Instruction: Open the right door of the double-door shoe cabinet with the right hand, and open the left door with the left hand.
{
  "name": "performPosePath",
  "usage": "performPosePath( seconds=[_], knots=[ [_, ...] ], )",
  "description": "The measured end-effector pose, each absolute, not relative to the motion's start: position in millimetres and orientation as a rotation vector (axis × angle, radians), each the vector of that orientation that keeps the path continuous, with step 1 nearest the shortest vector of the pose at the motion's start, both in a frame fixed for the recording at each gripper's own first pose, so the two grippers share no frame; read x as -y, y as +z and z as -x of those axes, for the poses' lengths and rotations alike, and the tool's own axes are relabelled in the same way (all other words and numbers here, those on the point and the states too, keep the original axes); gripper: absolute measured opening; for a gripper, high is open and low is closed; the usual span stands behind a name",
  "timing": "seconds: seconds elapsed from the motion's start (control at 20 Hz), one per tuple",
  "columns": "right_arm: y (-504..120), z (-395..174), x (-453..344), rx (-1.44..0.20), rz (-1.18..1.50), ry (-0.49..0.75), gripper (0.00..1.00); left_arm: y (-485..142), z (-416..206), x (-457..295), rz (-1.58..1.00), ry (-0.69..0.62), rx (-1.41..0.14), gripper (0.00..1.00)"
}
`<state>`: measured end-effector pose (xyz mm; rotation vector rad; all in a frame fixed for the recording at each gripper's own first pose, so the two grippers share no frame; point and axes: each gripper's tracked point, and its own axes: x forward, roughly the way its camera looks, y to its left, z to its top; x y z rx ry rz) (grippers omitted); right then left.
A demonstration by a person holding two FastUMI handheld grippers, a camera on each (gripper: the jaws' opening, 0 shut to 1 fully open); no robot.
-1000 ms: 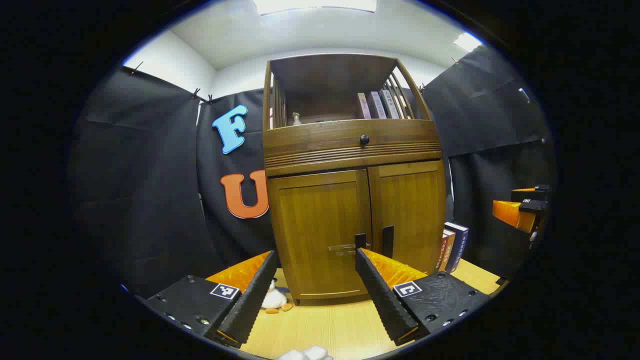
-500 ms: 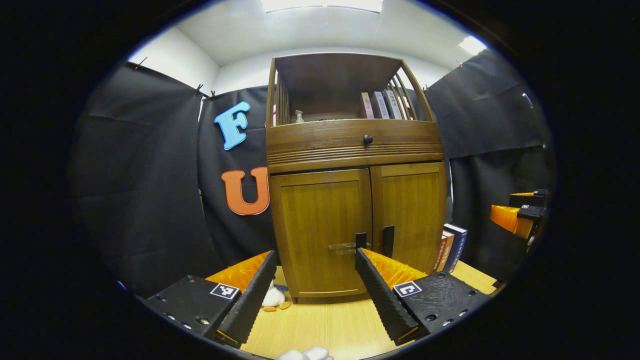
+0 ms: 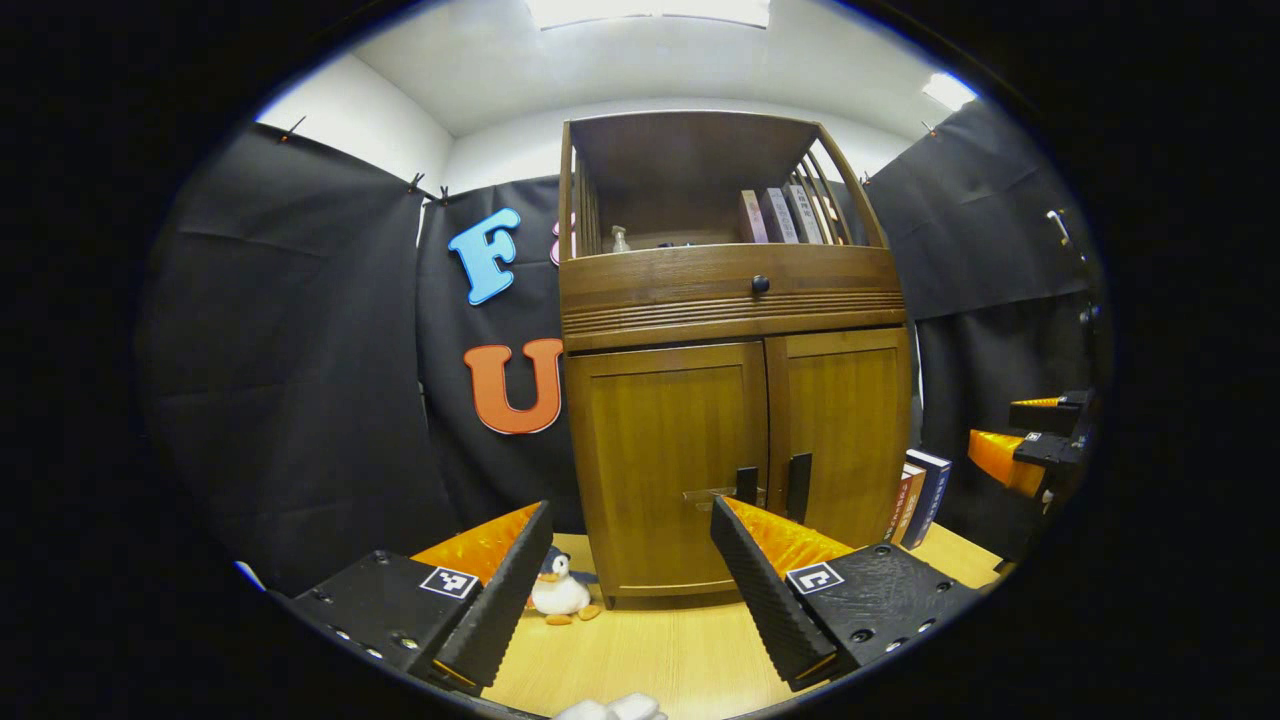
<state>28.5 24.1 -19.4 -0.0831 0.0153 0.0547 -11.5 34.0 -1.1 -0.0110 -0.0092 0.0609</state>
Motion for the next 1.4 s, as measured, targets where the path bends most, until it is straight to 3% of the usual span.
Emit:
performPosePath(
  seconds=[0.85, 1.4],
  knots=[
    [-69, -178, -123, -0.075, 0.071, 0.191, 1.0, -13, 39, -80, -0.008, 0.197, -0.044, 0.96],
    [-114, -258, -153, -0.153, 0.08, 0.179, 1.0, -21, 33, -86, -0.01, 0.243, -0.081, 0.96]
  ],
)
